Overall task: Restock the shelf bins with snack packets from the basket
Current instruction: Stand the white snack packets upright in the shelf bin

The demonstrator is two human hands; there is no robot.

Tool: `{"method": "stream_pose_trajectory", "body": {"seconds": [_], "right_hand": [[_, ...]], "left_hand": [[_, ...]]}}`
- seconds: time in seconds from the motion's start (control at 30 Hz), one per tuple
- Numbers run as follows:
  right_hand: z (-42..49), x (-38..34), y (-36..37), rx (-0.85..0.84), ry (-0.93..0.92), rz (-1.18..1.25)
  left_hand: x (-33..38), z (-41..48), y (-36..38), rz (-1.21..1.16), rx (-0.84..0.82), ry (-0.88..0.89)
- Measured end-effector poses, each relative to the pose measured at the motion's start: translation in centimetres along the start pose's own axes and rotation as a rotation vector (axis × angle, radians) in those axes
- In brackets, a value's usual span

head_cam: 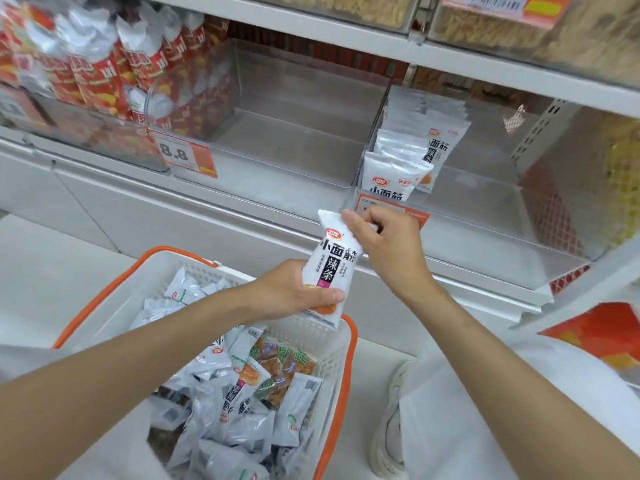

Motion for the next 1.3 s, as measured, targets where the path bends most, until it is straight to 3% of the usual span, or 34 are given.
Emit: {"method": "stream_pose_trajectory", "body": {"seconds": [0.17,0.33,0.47,0.63,0.87,1.03,1.17,1.3], "right_hand": [[1.0,0.2,-1.0,-0.013,0.057,0.113],[-0.5,-0.3,1.0,-0.178,0.099,0.196],[0.0,-0.1,0.5,-0.07,0.073,0.109],[1.3,0.0,-1.0,0.039,0.132,0.191],[-0.8,1.4,0.2,-0.249,0.401,0.364],[1.2,0.5,-4.2,-0.082,0.353,0.402],[4.8,1.8,-11.3,0.206,0.373,0.373],[8.0,5.4,-17.1,0.354,0.447,0.386]], "left_hand": [[1.9,0.3,-2.3,0.159,0.091,0.081],[0.9,-0.5,-1.6,0.284,0.002,0.07],[1.1,-0.3,-0.5,0.224,-0.027,0.073],[2.2,0.6,-1.9,0.219,0.082,0.079],[4.1,1.2,-3.0,0.213,0.217,0.125],[8.0,2.4,-1.9,0.249,0.176,0.236],[13.9,5.5,-2.4,0.273,0.334,0.408],[18.9,9.7,-1.6,0.362,0.383,0.503]]}}
Point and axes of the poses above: each hand's wrist, its own z-axis towards the middle knuckle, its own y-axis out of the palm, x = y × z, the point moved 8 cm from there along z, towards the middle knuckle, and after that the axes turned 9 degrees about x, right-handed, at the moved point
